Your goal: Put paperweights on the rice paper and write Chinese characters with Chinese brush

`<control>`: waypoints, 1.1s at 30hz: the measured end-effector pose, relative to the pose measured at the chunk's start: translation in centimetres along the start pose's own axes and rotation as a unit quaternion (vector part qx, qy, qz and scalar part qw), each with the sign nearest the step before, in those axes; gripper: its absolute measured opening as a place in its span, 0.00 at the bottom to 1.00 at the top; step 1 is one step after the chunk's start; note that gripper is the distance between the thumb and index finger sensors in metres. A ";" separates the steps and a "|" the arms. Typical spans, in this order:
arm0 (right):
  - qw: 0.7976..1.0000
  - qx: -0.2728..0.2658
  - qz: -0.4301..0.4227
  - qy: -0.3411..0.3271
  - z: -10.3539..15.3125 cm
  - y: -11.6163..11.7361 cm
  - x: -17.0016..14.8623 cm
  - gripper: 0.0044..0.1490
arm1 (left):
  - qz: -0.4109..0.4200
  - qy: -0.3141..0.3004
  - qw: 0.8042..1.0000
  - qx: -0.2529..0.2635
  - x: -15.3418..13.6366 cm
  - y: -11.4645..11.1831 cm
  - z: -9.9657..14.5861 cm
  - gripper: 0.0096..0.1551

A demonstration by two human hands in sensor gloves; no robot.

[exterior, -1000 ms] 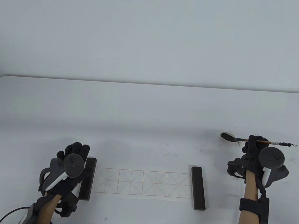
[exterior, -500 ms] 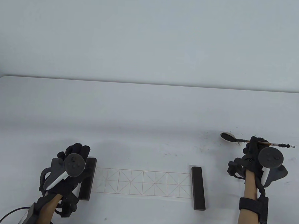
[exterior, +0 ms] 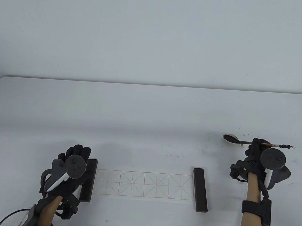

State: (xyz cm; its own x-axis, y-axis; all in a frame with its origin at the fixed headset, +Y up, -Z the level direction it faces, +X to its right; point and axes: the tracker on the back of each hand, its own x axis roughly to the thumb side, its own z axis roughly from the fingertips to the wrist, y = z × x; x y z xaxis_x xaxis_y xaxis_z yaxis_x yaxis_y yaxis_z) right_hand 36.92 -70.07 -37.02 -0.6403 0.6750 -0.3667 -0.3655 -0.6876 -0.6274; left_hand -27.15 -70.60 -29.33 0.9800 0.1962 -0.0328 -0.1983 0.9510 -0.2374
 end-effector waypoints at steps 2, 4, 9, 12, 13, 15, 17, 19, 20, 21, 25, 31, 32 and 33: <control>1.000 -0.004 0.006 -0.004 0.1 -0.5 0.1 0.30 | -0.001 -0.001 1.000 0.002 0.0 0.0 0.0 0.52; 1.000 -0.009 0.012 -0.009 0.2 -1.1 0.3 0.30 | -0.002 -0.002 1.000 0.005 0.1 0.1 0.1 0.52; 0.999 -0.015 0.017 -0.029 1.1 -3.1 1.4 0.31 | -0.001 -0.004 1.000 0.018 0.2 0.6 0.4 0.52; 0.998 -0.013 0.002 -0.060 2.3 -3.9 2.8 0.31 | -0.004 -0.005 1.000 0.023 0.2 0.6 0.6 0.52; 0.997 -0.012 -0.003 -0.071 2.7 -4.1 3.2 0.31 | -0.005 -0.005 1.000 0.023 0.3 0.6 0.6 0.52; 0.995 -0.014 -0.014 -0.102 3.8 -4.2 4.4 0.31 | -0.005 -0.005 1.000 0.022 0.3 0.5 0.5 0.52; 0.989 -0.015 -0.027 -0.143 5.4 -4.2 5.7 0.30 | -0.004 -0.007 1.000 0.014 0.3 0.1 0.4 0.52; 0.981 -0.016 -0.035 -0.189 7.2 -4.2 7.0 0.30 | -0.009 -0.011 1.000 0.000 0.5 -0.5 0.2 0.52; 0.978 -0.016 -0.038 -0.204 7.8 -4.1 7.4 0.30 | -0.012 -0.013 1.000 -0.003 0.6 -0.7 0.1 0.52; 0.973 -0.015 -0.043 -0.226 8.8 -3.9 8.1 0.30 | -0.015 -0.014 1.000 -0.005 0.7 -0.9 0.0 0.52; 0.953 -0.006 -0.069 -0.296 12.7 -3.2 10.4 0.30 | -0.013 -0.020 1.000 -0.015 0.8 -1.4 -0.2 0.52; 0.919 0.013 -0.070 -0.388 17.8 -2.0 13.8 0.29 | -0.008 -0.012 1.000 -0.021 0.5 -1.6 -0.4 0.52; 0.915 0.018 -0.073 -0.397 18.4 -1.8 14.2 0.29 | -0.007 -0.012 1.000 -0.021 0.5 -1.6 -0.4 0.52; 0.909 0.026 -0.077 -0.408 19.2 -1.7 14.9 0.29 | -0.007 -0.010 1.000 -0.021 0.5 -1.6 -0.4 0.52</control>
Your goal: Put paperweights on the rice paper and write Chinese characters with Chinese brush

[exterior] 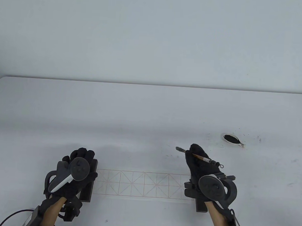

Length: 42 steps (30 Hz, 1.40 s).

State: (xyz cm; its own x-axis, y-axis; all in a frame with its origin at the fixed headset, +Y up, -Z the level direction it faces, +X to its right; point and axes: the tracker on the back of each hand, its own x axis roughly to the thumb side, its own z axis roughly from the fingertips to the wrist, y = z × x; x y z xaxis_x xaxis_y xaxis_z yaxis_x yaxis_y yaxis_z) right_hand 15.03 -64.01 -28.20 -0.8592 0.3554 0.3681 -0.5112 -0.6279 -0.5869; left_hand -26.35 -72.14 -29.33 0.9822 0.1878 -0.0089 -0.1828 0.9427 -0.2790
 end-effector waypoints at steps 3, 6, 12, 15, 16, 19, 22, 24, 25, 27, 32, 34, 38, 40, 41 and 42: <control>0.999 0.011 -0.024 -0.023 0.1 0.4 2.4 0.27 | 0.000 0.001 1.000 0.004 0.0 0.1 0.0 0.52; 0.998 0.013 -0.040 -0.052 0.2 0.5 4.8 0.26 | -0.002 -0.006 1.000 0.010 0.2 0.3 0.2 0.52; 0.991 0.032 -0.067 -0.110 1.4 1.3 9.7 0.24 | -0.001 -0.009 1.000 0.015 0.2 0.4 0.2 0.52; 0.987 0.045 -0.060 -0.141 2.2 2.5 12.1 0.24 | 0.003 -0.004 1.000 0.016 0.0 0.6 0.2 0.52; 0.986 0.048 -0.056 -0.147 2.4 2.9 12.7 0.23 | 0.004 -0.004 1.000 0.017 0.0 0.6 0.2 0.52; 0.983 0.070 -0.046 -0.165 3.0 4.5 14.6 0.23 | 0.008 -0.002 1.000 0.021 -0.2 0.8 0.3 0.52; 0.980 0.093 -0.049 -0.167 3.5 5.9 16.0 0.23 | 0.009 0.003 1.000 0.025 -0.3 1.0 0.3 0.52; 0.979 0.104 -0.050 -0.167 3.9 6.9 16.9 0.23 | 0.008 0.008 1.000 0.026 -0.4 1.0 0.3 0.52; 0.978 0.109 -0.049 -0.169 4.1 7.5 17.4 0.23 | 0.009 0.010 1.000 0.026 -0.5 1.1 0.3 0.52; 0.977 0.122 -0.043 -0.171 4.5 8.4 18.1 0.23 | 0.012 0.013 0.999 0.027 -0.7 1.1 0.2 0.52; 0.974 0.138 -0.027 -0.177 5.5 10.4 19.2 0.24 | 0.024 0.015 0.999 0.026 -1.0 1.3 0.2 0.52; 0.972 0.150 -0.021 -0.181 5.9 11.0 19.3 0.24 | 0.026 0.014 0.999 0.025 -1.0 1.3 0.2 0.52; 0.968 0.163 -0.012 -0.189 6.7 11.7 19.3 0.24 | 0.023 0.009 0.999 0.023 -0.9 1.2 0.1 0.52; 0.967 0.164 -0.006 -0.196 6.8 11.9 19.2 0.24 | 0.021 0.008 1.000 0.021 -0.9 1.1 0.1 0.52; 0.966 0.164 -0.003 -0.199 6.9 12.0 19.2 0.24 | 0.019 0.008 1.000 0.020 -0.9 1.1 0.1 0.52; 0.966 0.166 -0.002 -0.199 6.9 12.1 19.2 0.25 | 0.019 0.009 1.000 0.019 -0.8 1.1 0.1 0.52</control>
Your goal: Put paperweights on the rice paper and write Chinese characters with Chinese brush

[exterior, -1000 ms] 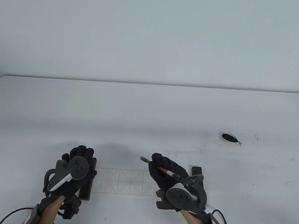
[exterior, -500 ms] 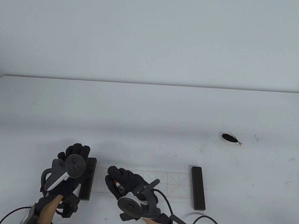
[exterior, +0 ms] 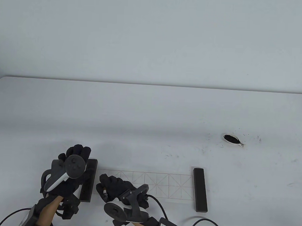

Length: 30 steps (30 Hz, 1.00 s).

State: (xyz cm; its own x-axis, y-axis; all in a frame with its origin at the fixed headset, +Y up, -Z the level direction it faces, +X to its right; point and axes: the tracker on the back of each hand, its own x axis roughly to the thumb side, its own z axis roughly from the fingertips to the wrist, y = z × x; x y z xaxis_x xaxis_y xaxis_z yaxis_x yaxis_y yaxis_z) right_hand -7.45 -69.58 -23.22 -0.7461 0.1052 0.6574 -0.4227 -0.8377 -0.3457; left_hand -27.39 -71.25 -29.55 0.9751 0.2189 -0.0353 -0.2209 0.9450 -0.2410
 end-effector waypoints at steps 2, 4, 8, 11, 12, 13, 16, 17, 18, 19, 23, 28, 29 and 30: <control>1.000 0.003 -0.003 0.001 0.0 0.1 0.0 0.25 | 0.001 0.000 1.000 -0.001 0.0 0.0 0.0 0.52; 1.000 0.005 -0.003 0.001 0.0 0.0 0.0 0.25 | 0.001 0.001 1.000 -0.002 0.0 0.0 0.0 0.52; 1.000 0.005 0.002 -0.003 0.1 -0.1 0.1 0.25 | -0.001 0.000 1.000 -0.005 0.1 0.0 0.0 0.52; 1.000 0.009 0.007 -0.008 0.1 0.0 0.3 0.25 | -0.002 0.000 1.000 -0.006 0.1 -0.1 0.0 0.52; 1.000 0.011 0.009 -0.010 0.1 0.1 0.3 0.25 | -0.002 0.000 1.000 -0.006 0.1 -0.1 0.0 0.52; 1.000 0.012 0.011 -0.012 0.2 0.1 0.3 0.25 | -0.002 0.001 1.000 -0.006 0.1 -0.1 0.0 0.52; 1.000 0.017 0.012 -0.015 0.2 0.2 0.5 0.26 | -0.002 0.001 1.000 -0.007 0.1 -0.1 0.0 0.52; 1.000 0.020 0.011 -0.018 0.2 0.2 0.6 0.25 | -0.002 0.001 1.000 -0.007 0.1 -0.1 0.0 0.52; 0.999 0.022 0.010 -0.021 0.3 0.2 0.7 0.25 | -0.002 0.001 1.000 -0.007 0.1 -0.1 0.0 0.52; 0.999 0.026 0.006 -0.023 0.3 0.1 0.8 0.25 | -0.002 0.001 1.000 -0.007 0.1 -0.1 0.0 0.52; 0.999 0.037 -0.021 -0.017 0.3 -0.1 1.1 0.25 | -0.001 0.002 1.000 -0.009 0.1 -0.1 0.0 0.52; 0.992 0.039 -0.113 0.048 0.1 -1.2 -0.1 0.26 | -0.001 0.003 1.000 -0.013 0.1 -0.1 0.0 0.52; 0.988 0.033 -0.137 0.065 0.0 -1.6 -0.6 0.26 | -0.001 0.003 1.000 -0.013 0.1 -0.1 0.0 0.52; 0.986 0.030 -0.149 0.073 0.0 -2.0 -1.0 0.27 | -0.001 0.004 1.000 -0.013 0.1 -0.1 0.0 0.52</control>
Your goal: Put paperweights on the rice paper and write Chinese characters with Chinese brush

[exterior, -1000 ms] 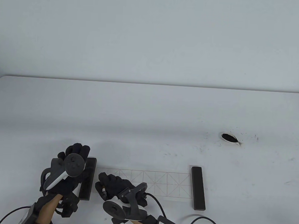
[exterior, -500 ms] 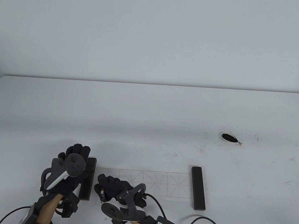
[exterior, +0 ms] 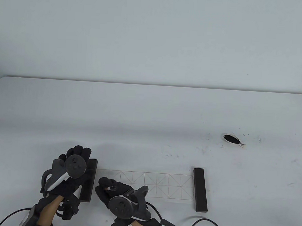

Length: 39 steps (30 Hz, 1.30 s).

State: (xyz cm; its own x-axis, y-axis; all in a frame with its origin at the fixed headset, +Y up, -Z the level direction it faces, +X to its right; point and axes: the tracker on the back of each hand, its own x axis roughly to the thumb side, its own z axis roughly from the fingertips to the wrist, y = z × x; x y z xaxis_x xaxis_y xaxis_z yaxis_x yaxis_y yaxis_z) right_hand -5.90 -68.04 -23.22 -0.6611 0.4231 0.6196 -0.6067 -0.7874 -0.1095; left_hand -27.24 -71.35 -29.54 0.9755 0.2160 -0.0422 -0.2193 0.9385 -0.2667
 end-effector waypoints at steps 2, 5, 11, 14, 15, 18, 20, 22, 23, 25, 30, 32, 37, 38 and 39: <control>1.000 -0.002 -0.009 0.010 -0.2 -1.0 -0.7 0.28 | 0.001 0.001 1.000 -0.002 0.0 0.0 0.0 0.52; 0.999 0.013 0.033 0.009 -0.1 -1.4 -1.4 0.29 | 0.002 0.001 1.000 -0.005 0.0 0.0 -0.1 0.52; 0.997 0.019 0.077 -0.003 0.6 -0.3 -2.1 0.28 | -0.001 0.002 1.000 -0.008 0.0 -0.1 -0.1 0.52; 0.997 0.020 0.078 -0.004 0.6 -0.1 -2.2 0.28 | 0.001 0.004 1.000 -0.010 0.0 -0.1 -0.1 0.52; 0.997 0.021 0.078 -0.004 0.6 -0.1 -2.2 0.28 | 0.001 0.004 1.000 -0.012 0.0 -0.1 -0.2 0.52; 0.997 0.027 0.079 -0.003 0.6 0.0 -2.2 0.28 | -0.001 0.003 1.000 -0.015 0.0 -0.2 -0.2 0.52; 0.996 0.029 0.080 -0.003 0.6 0.1 -2.2 0.28 | -0.002 0.002 1.000 -0.016 0.1 -0.2 -0.2 0.52; 0.996 0.034 0.082 -0.003 0.5 0.2 -2.2 0.28 | -0.003 0.002 1.000 -0.015 0.1 -0.2 -0.2 0.52; 0.996 0.038 0.085 -0.002 0.5 0.3 -2.2 0.28 | -0.002 0.002 1.000 -0.015 0.1 -0.2 -0.2 0.52; 0.995 0.046 0.089 -0.001 0.5 0.3 -2.2 0.28 | -0.002 0.002 1.000 -0.016 0.1 -0.2 -0.2 0.52; 0.995 0.051 0.091 0.001 0.5 0.1 -2.1 0.27 | -0.002 0.002 1.000 -0.018 0.1 -0.2 -0.3 0.52; 0.995 0.053 0.088 0.003 0.4 -0.2 -2.1 0.27 | -0.002 0.002 1.000 -0.019 0.1 -0.3 -0.3 0.52; 0.994 0.059 0.087 0.008 0.3 -0.6 -2.1 0.26 | -0.002 0.002 1.000 -0.019 0.1 -0.3 -0.3 0.52; 0.994 0.061 0.087 0.009 0.2 -0.7 -2.1 0.26 | -0.002 0.002 1.000 -0.019 0.1 -0.3 -0.3 0.52; 0.994 0.062 0.087 0.010 0.2 -0.7 -2.1 0.26 | -0.002 0.002 1.000 -0.019 0.1 -0.3 -0.3 0.52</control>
State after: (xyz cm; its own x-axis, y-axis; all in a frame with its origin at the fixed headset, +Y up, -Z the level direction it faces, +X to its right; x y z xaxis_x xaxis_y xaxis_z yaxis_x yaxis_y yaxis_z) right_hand -3.99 -68.43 -24.25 -0.7608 0.2844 0.5833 -0.4243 -0.8981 -0.1157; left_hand -27.07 -71.67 -29.74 0.9766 0.2103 -0.0442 -0.2137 0.9286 -0.3033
